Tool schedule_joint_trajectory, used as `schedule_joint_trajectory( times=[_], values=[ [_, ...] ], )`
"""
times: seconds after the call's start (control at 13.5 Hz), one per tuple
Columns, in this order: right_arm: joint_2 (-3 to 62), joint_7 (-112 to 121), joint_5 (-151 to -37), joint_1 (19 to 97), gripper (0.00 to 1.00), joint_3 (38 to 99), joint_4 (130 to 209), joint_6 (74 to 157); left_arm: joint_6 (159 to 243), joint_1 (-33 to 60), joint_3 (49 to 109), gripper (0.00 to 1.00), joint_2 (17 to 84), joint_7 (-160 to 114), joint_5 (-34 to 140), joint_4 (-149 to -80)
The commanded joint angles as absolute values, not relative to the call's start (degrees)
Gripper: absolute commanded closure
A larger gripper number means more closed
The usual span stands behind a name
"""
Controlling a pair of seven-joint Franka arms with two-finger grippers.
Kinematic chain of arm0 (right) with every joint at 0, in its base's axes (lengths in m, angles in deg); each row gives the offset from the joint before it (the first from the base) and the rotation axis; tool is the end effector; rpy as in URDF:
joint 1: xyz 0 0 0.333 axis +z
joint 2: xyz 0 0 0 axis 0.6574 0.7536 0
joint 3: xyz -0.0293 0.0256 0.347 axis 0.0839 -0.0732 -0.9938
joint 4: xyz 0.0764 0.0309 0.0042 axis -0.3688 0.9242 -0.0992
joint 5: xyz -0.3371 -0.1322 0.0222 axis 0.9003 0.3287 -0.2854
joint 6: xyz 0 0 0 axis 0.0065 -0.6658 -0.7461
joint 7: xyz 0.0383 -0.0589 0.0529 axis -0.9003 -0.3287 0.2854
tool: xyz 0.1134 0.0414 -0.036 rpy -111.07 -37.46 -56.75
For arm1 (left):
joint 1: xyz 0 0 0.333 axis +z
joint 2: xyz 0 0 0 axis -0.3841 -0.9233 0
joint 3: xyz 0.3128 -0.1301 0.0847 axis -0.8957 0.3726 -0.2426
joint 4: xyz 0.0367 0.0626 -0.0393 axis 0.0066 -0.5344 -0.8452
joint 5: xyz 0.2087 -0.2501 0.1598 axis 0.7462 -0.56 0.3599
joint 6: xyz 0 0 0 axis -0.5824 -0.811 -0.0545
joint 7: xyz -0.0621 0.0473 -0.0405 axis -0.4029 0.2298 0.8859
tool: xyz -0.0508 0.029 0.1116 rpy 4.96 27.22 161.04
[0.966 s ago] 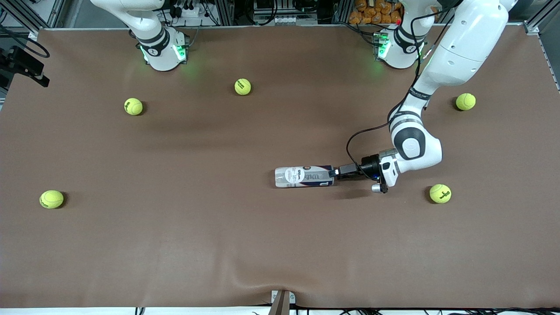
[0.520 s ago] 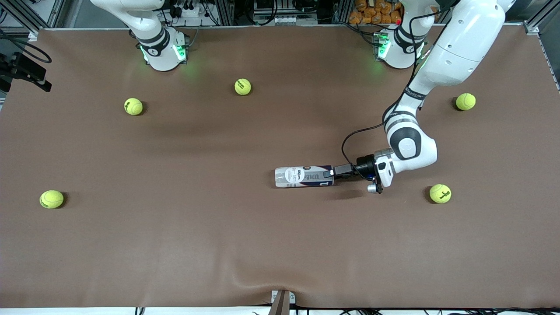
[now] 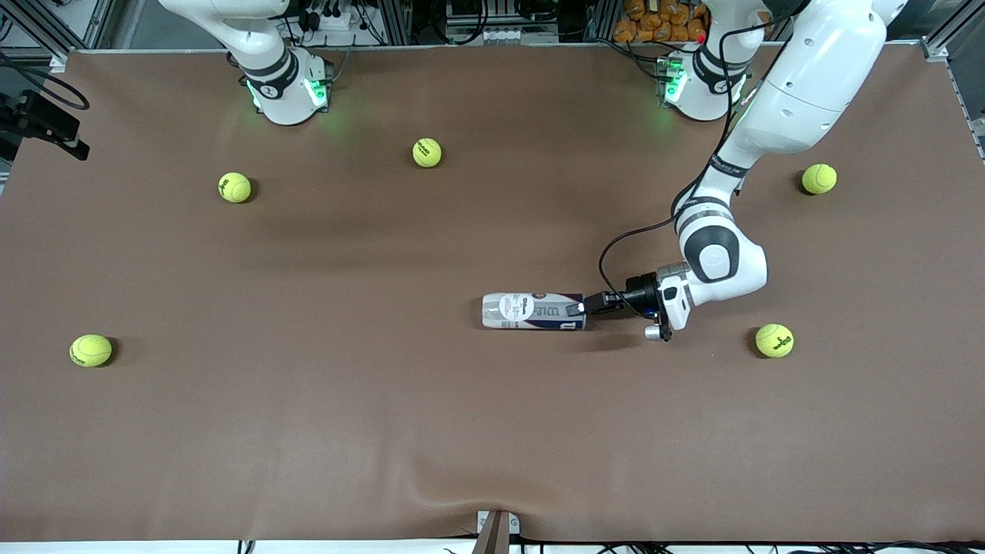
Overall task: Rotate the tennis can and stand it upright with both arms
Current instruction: 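Grasp the can's rim end with the left gripper and lift it, then rotate the held can upright with the left gripper above the table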
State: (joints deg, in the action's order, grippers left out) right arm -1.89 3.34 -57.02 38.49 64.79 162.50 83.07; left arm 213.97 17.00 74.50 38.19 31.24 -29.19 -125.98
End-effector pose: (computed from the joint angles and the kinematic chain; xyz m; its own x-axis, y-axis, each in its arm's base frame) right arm 0.4585 -0.0369 0.6835 0.9999 -0.0092 -0.0125 -0.0093 -0.9999 -0.0047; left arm 0.5719 -0.2344 0.1906 0.9810 0.1615 -0.1079 0.1654 -0.4035 0.8999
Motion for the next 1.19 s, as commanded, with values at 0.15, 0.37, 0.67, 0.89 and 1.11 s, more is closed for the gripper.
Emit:
schedule_joint_trajectory(
  times=[0.15,0.37,0.67,0.89,1.11],
  values=[
    [-1.17,3.62,-56.80,38.11,0.00,64.23,160.95,81.74,214.26,17.22,76.50,1.00,38.69,30.40,-30.69,-124.24],
    [-1.17,3.54,-56.97,38.38,0.00,64.14,161.12,82.00,214.35,17.14,77.82,1.00,40.18,24.78,-30.60,-122.49],
    [-0.99,3.54,-57.06,38.90,0.00,64.06,161.21,82.27,216.97,13.81,78.09,1.00,43.25,15.46,-30.07,-121.07],
    [-0.99,3.62,-56.62,39.17,0.00,64.06,161.21,82.27,221.99,11.61,78.18,1.00,45.98,8.80,-25.87,-121.07],
    [-0.99,3.62,-56.45,39.17,0.00,64.06,160.86,82.36,226.99,8.71,78.09,1.00,49.49,-5.69,-13.77,-121.07]
  ],
)
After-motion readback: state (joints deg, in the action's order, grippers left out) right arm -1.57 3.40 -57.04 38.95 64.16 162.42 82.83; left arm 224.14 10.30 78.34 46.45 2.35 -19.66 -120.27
